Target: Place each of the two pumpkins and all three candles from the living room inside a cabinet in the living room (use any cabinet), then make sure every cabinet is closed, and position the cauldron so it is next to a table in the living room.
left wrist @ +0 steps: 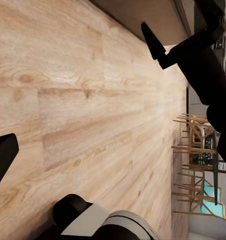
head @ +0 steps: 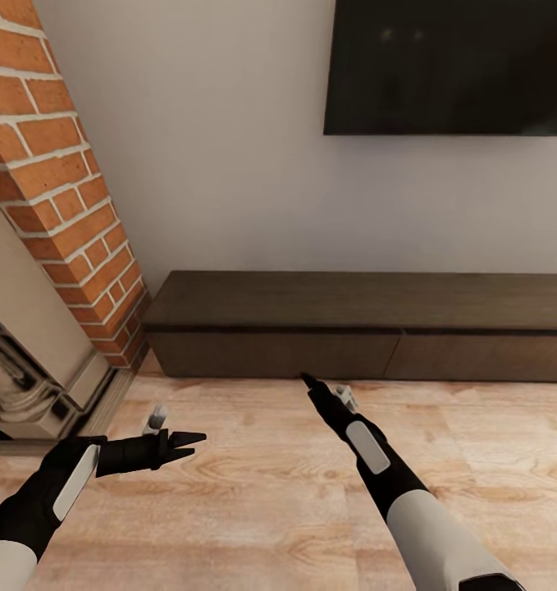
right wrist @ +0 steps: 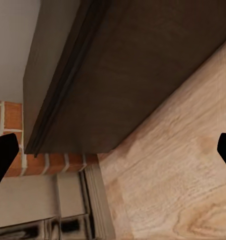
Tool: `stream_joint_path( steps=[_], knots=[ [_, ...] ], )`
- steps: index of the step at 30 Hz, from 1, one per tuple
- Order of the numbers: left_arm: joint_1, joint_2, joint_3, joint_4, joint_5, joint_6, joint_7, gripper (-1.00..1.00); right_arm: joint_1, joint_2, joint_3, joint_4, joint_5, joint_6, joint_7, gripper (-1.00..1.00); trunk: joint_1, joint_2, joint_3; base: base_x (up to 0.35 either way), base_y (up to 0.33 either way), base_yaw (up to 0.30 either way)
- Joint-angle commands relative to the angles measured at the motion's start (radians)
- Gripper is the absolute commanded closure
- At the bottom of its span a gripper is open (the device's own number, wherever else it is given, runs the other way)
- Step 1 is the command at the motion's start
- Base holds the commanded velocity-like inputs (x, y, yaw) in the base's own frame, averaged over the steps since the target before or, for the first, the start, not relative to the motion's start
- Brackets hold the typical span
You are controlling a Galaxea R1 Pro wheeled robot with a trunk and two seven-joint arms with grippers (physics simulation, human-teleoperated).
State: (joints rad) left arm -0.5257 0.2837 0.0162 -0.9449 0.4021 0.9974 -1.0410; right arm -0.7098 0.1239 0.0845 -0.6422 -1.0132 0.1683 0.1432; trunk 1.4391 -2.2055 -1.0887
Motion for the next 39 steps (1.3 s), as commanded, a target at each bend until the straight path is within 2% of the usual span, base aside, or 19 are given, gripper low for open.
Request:
stream_joint_path(
  steps=[1, 3, 4, 6, 7, 10, 12, 15, 18, 22, 28, 39],
  knots=[
    [0.000, 0.000, 0.001, 0.000, -0.001, 0.004, -0.003, -1.00, 0.000, 0.000, -0.005, 0.000, -0.029, -0.003, 0.004, -1.00, 0.004, -0.008, -0.004, 0.000, 0.000, 0.000],
    [0.000, 0.000, 0.001, 0.000, 0.000, 0.004, -0.003, -1.00, 0.000, 0.000, -0.017, 0.001, -0.068, -0.007, 0.011, -1.00, 0.011, -0.022, -0.010, 0.000, 0.000, 0.000],
    [0.000, 0.002, 0.001, 0.000, 0.000, 0.004, -0.004, -1.00, 0.000, -0.001, -0.040, 0.001, -0.144, -0.012, 0.035, -1.00, 0.015, -0.029, -0.013, 0.000, 0.000, 0.000],
    [0.000, 0.016, 0.002, 0.000, 0.003, 0.005, -0.007, -1.00, 0.002, -0.001, -0.057, 0.008, -0.223, -0.016, 0.087, -1.00, 0.023, -0.043, -0.020, 0.000, 0.000, 0.000],
    [0.000, 0.033, 0.001, 0.000, 0.014, 0.006, -0.027, -1.00, 0.005, -0.001, -0.063, 0.012, -0.252, -0.017, 0.121, -1.00, 0.027, -0.050, -0.023, 0.000, 0.000, 0.000],
    [0.000, 0.062, -0.001, 0.004, 0.035, 0.006, -0.104, -1.00, 0.007, 0.000, -0.066, 0.016, -0.274, -0.021, 0.146, -1.00, 0.038, -0.071, -0.032, 0.000, 0.000, 0.000],
    [0.000, 0.073, 0.002, 0.008, 0.041, 0.006, -0.132, -1.00, 0.007, 0.002, -0.064, 0.017, -0.279, -0.034, 0.151, -1.00, 0.046, -0.085, -0.038, 0.000, 0.000, 0.000],
    [0.000, 0.096, 0.003, 0.011, 0.047, 0.006, -0.151, -1.00, 0.008, 0.000, -0.067, 0.018, -0.294, -0.081, 0.167, -1.00, 0.057, -0.106, -0.048, 0.000, 0.000, 0.000],
    [0.000, 0.105, 0.002, 0.013, 0.049, 0.006, -0.157, -1.00, 0.013, -0.001, -0.069, 0.020, -0.327, -0.128, 0.198, -1.00, 0.069, -0.127, -0.057, 0.000, 0.000, 0.000],
    [0.000, 0.107, 0.005, 0.020, 0.056, 0.006, -0.160, -1.00, 0.033, -0.001, -0.068, 0.022, -0.445, -0.149, 0.352, -1.00, 0.084, -0.155, -0.070, 0.000, 0.000, 0.000],
    [0.000, 0.097, -0.003, 0.015, 0.060, 0.006, -0.160, -1.00, 0.040, -0.001, -0.068, 0.022, -0.477, -0.145, 0.411, -1.00, 0.107, -0.197, -0.089, 0.000, 0.000, 0.000],
    [0.000, 0.095, -0.007, 0.010, 0.062, 0.006, -0.161, -1.00, 0.044, -0.001, -0.068, 0.023, -0.479, -0.144, 0.461, -1.00, 0.149, -0.274, -0.123, 0.000, 0.000, 0.000]
  ],
)
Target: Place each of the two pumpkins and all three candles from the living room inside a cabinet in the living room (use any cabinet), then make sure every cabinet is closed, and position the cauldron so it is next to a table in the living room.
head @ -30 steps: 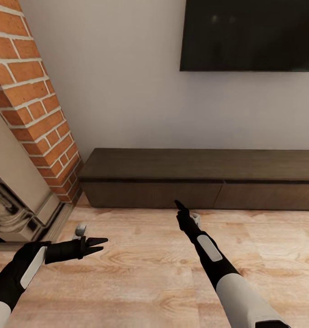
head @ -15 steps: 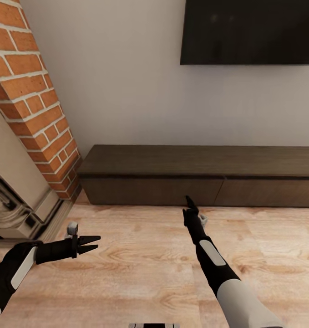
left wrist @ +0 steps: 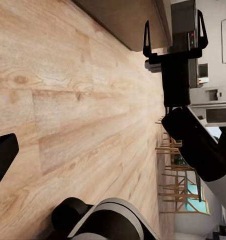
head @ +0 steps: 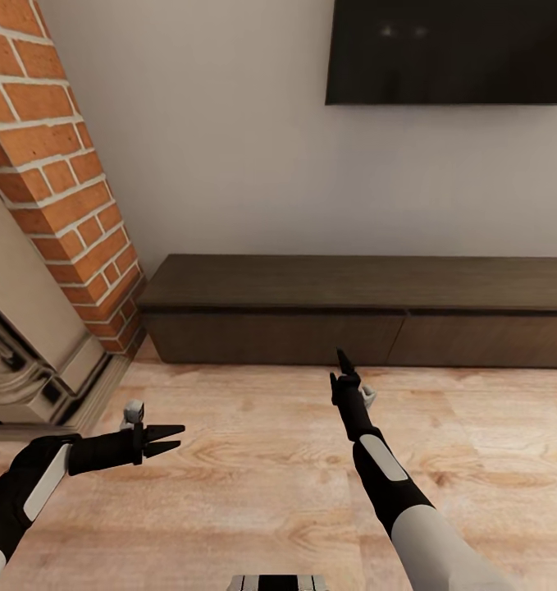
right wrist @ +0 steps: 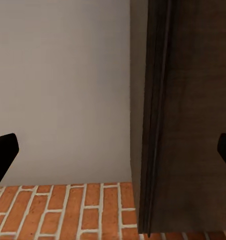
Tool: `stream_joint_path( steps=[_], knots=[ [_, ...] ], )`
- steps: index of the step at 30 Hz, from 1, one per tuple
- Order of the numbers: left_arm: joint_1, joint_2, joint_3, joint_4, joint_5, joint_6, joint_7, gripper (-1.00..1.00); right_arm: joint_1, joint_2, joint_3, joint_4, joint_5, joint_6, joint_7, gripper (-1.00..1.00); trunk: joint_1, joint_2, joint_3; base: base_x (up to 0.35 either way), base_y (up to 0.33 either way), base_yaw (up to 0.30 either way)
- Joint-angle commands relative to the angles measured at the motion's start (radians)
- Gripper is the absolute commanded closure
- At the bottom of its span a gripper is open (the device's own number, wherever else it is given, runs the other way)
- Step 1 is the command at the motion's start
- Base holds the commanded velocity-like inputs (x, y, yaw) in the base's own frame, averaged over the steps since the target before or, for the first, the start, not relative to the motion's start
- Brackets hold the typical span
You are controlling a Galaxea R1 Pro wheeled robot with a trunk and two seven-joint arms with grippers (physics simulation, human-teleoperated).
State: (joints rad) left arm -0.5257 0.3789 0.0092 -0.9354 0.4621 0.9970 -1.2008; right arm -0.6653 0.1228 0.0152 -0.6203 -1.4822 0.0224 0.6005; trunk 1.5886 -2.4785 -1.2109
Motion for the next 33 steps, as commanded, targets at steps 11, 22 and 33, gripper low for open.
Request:
stream_joint_path(
  steps=[11, 22, 33],
  knots=[
    [0.000, 0.000, 0.001, 0.000, 0.003, 0.006, -0.002, -1.00, 0.000, 0.000, 0.002, 0.002, -0.009, 0.008, 0.072, -1.00, 0.015, -0.023, -0.041, 0.000, 0.000, 0.000],
    [0.000, 0.001, 0.000, -0.003, 0.006, 0.006, -0.024, -1.00, 0.002, 0.000, 0.000, 0.001, -0.010, 0.008, 0.071, -1.00, 0.020, -0.026, -0.084, 0.000, 0.000, 0.000],
    [0.000, 0.002, -0.018, -0.003, 0.013, 0.006, -0.094, -1.00, 0.019, 0.000, -0.001, 0.001, -0.021, 0.009, 0.071, -1.00, 0.025, -0.029, -0.126, 0.000, 0.000, 0.000]
  ],
)
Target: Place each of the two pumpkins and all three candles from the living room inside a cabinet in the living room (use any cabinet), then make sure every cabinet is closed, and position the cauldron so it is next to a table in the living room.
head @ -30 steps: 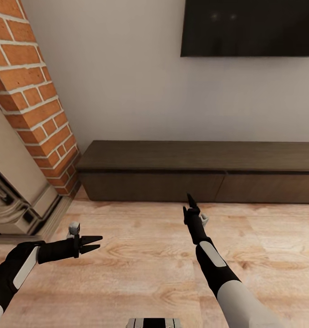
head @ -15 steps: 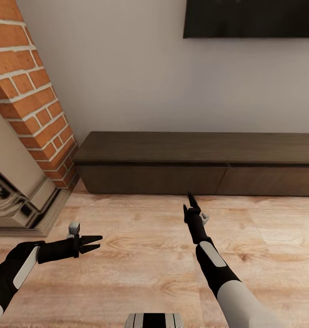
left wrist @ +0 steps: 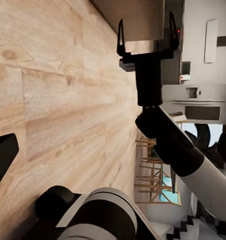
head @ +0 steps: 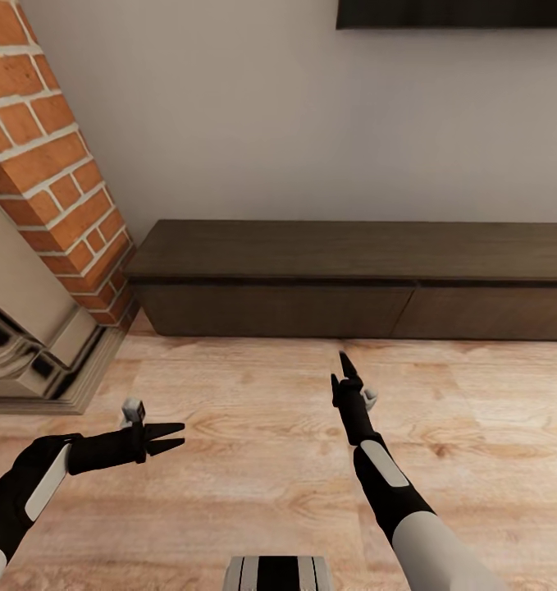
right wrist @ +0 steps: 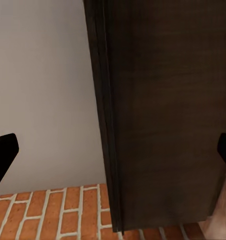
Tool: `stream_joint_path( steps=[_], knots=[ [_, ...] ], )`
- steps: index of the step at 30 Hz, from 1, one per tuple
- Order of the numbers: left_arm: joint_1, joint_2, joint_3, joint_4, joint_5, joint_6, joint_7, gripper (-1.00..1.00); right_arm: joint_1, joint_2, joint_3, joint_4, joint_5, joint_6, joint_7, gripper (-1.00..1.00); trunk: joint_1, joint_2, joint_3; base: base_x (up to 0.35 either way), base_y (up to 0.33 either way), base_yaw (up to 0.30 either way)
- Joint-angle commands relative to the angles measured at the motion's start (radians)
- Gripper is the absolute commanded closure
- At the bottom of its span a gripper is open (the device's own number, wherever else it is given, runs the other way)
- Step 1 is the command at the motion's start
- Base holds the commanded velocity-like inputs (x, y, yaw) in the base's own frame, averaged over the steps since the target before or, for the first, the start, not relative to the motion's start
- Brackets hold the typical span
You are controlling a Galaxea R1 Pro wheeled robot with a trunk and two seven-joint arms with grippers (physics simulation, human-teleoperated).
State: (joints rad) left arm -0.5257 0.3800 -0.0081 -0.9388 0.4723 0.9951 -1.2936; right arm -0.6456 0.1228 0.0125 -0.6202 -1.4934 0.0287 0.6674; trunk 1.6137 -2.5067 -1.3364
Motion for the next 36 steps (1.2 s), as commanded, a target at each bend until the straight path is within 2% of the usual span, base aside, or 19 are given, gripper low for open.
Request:
stream_joint_path(
  steps=[1, 7, 11, 16, 18, 23, 36],
  knots=[
    [0.000, 0.000, -0.001, 0.000, 0.003, 0.008, -0.002, -1.00, 0.000, 0.000, 0.001, 0.001, -0.010, 0.003, 0.004, -1.00, 0.000, -0.001, -0.005, 0.000, 0.000, 0.000],
    [0.000, -0.001, 0.000, 0.000, 0.002, 0.008, -0.003, -1.00, 0.001, -0.003, -0.003, 0.000, -0.011, 0.003, 0.005, -1.00, 0.003, -0.002, -0.028, 0.000, 0.000, 0.000],
    [0.000, 0.000, 0.000, 0.000, 0.003, 0.008, -0.013, -1.00, 0.001, -0.010, -0.005, 0.000, -0.013, 0.002, 0.039, -1.00, 0.003, -0.002, -0.028, 0.000, 0.000, 0.000],
    [0.000, -0.001, -0.005, 0.000, 0.001, 0.008, -0.043, -1.00, 0.001, -0.049, -0.005, 0.002, -0.012, 0.003, 0.105, -1.00, 0.003, -0.002, -0.028, 0.000, 0.000, 0.000],
    [0.000, -0.001, -0.024, 0.000, 0.001, 0.008, -0.047, -1.00, 0.001, -0.055, -0.005, 0.002, -0.013, 0.003, 0.107, -1.00, 0.003, -0.002, -0.028, 0.012, 0.000, 0.000],
    [0.000, -0.001, -0.038, 0.000, 0.002, 0.008, -0.048, -1.00, 0.001, -0.058, -0.005, 0.002, -0.013, 0.002, 0.106, -1.00, 0.003, -0.002, -0.028, 0.132, 0.000, 0.000],
    [0.000, -0.001, -0.043, 0.000, 0.002, 0.008, -0.050, -1.00, 0.001, -0.057, -0.006, 0.059, -0.014, -0.001, 0.109, -1.00, 0.003, -0.002, -0.028, 0.167, 0.000, 0.000]
  ],
)
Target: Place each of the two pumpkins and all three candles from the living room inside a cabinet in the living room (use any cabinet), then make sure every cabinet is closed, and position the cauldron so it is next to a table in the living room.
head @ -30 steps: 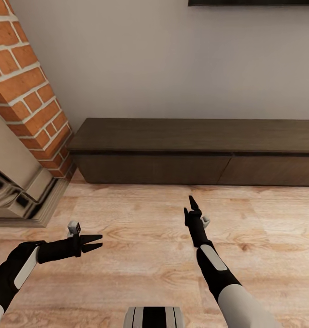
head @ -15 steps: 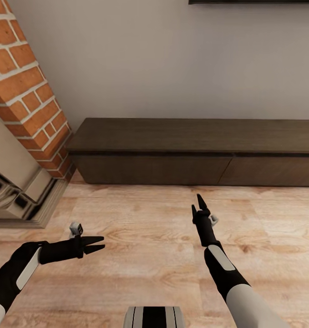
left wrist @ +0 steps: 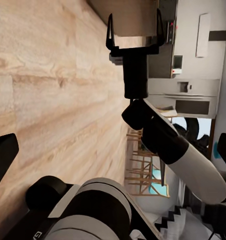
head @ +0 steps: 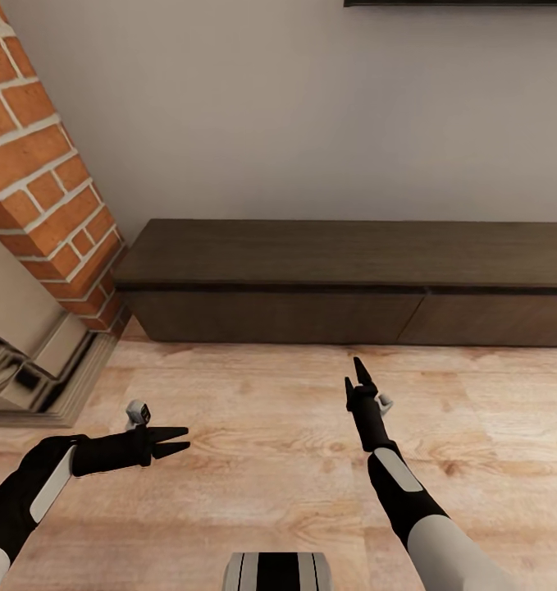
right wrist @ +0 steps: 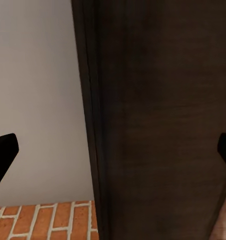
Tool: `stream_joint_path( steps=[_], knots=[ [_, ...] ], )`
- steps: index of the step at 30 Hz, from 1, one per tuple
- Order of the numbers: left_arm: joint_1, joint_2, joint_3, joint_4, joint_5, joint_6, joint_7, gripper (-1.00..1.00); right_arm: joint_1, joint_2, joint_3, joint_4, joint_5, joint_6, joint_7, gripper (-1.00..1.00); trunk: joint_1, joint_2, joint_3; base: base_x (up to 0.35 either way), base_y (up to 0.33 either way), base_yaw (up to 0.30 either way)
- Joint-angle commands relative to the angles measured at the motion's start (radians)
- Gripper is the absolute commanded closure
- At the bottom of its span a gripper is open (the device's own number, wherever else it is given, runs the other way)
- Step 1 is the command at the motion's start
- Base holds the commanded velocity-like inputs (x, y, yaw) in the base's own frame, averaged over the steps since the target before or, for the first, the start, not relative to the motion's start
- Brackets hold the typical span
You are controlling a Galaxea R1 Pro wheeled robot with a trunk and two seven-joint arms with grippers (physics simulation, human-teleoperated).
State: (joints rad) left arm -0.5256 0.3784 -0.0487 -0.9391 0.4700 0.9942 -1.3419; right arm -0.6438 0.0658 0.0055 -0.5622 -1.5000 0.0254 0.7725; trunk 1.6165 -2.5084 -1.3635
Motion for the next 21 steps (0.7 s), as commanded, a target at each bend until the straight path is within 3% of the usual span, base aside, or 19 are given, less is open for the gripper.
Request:
stream_joint_path(
  steps=[1, 13, 21],
  knots=[
    [-0.001, 0.001, -0.003, 0.000, 0.004, 0.009, -0.001, -1.00, 0.000, 0.000, 0.001, 0.002, -0.007, 0.002, 0.004, -1.00, 0.000, 0.000, -0.001, 0.139, 0.000, 0.000],
    [-0.001, 0.001, -0.002, 0.000, 0.004, 0.009, -0.002, -1.00, 0.000, -0.001, 0.001, 0.006, -0.006, -0.008, 0.010, -1.00, 0.000, 0.000, -0.001, 0.260, 0.000, 0.000],
    [-0.001, 0.000, -0.001, 0.000, 0.004, 0.009, -0.002, -1.00, 0.000, -0.001, 0.001, 0.008, -0.007, -0.005, 0.043, -1.00, 0.000, 0.000, -0.001, 0.082, 0.000, 0.000]
  ],
)
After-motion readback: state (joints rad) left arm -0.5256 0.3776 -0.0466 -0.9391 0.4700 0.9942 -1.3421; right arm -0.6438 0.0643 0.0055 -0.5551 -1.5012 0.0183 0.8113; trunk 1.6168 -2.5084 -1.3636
